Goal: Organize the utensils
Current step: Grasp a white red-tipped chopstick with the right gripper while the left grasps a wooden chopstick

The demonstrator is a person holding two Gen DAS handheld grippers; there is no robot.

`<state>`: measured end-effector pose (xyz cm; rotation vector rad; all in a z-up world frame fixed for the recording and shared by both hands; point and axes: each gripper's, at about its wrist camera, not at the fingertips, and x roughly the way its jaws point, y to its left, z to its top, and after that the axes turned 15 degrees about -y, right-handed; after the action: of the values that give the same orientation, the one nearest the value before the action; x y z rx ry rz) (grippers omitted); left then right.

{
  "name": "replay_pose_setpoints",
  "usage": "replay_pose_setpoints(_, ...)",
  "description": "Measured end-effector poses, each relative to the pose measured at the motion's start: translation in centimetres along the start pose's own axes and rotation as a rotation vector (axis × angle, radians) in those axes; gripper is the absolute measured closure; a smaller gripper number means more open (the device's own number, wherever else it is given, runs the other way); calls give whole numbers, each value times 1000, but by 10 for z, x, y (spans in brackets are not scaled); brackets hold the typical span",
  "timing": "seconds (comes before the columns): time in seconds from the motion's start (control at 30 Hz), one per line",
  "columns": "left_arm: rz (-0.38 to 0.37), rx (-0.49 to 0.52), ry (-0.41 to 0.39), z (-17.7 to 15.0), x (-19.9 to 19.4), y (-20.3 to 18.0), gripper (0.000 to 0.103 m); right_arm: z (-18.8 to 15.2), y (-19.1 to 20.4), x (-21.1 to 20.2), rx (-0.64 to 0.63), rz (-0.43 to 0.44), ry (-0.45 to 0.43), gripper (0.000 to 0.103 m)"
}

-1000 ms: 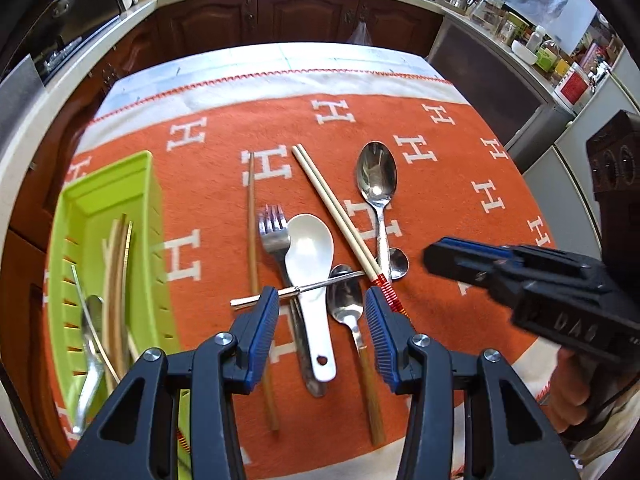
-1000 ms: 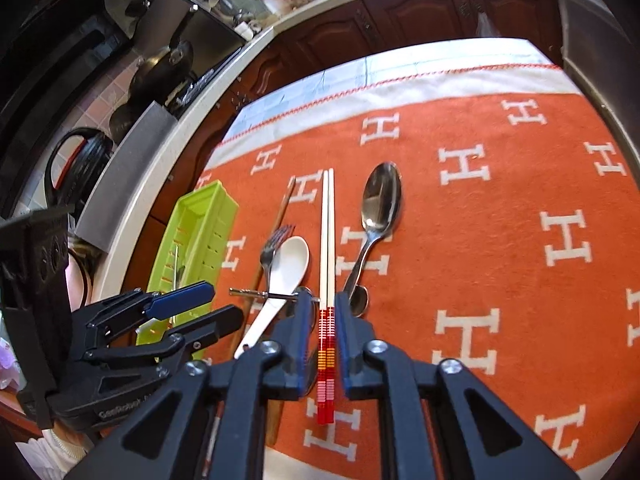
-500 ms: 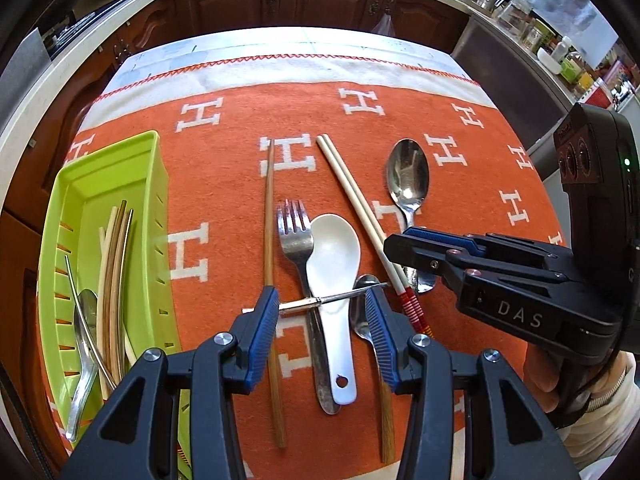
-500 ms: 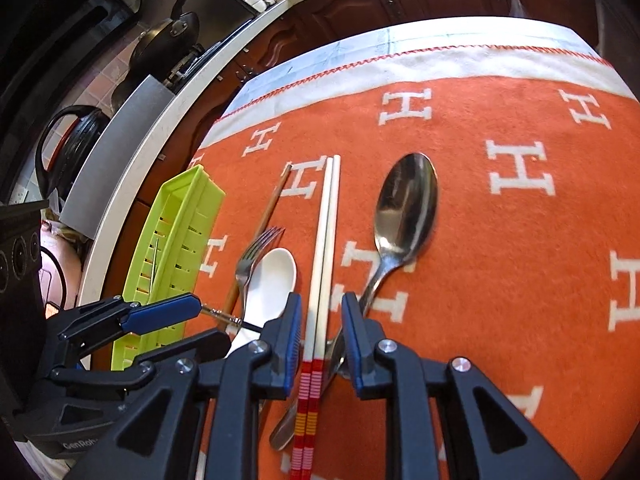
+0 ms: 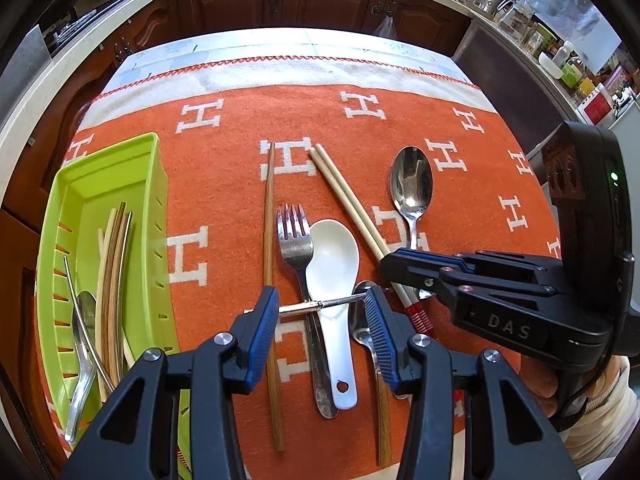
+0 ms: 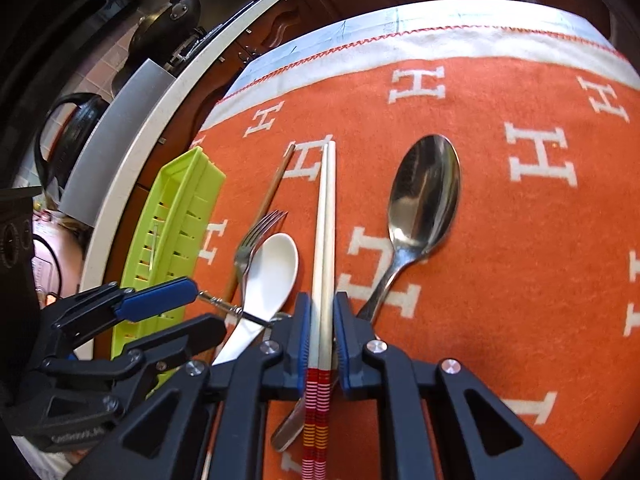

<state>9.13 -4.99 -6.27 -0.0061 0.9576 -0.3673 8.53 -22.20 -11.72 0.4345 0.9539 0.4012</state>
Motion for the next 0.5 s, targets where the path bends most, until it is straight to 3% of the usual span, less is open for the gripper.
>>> replay_pose_setpoints(0.03,-3,-1,2,0,1,-1,60,0,0,-3,0,2,-10,97)
replay_pose_setpoints(0.27,-36,-9,12,5,7,-10,60,1,-5,-22,4,-31,-84,97)
replay_pose_setpoints(0.5,-94,-51,33,18,27,-28,63,-3,-25,-34,64,-50,-100,97)
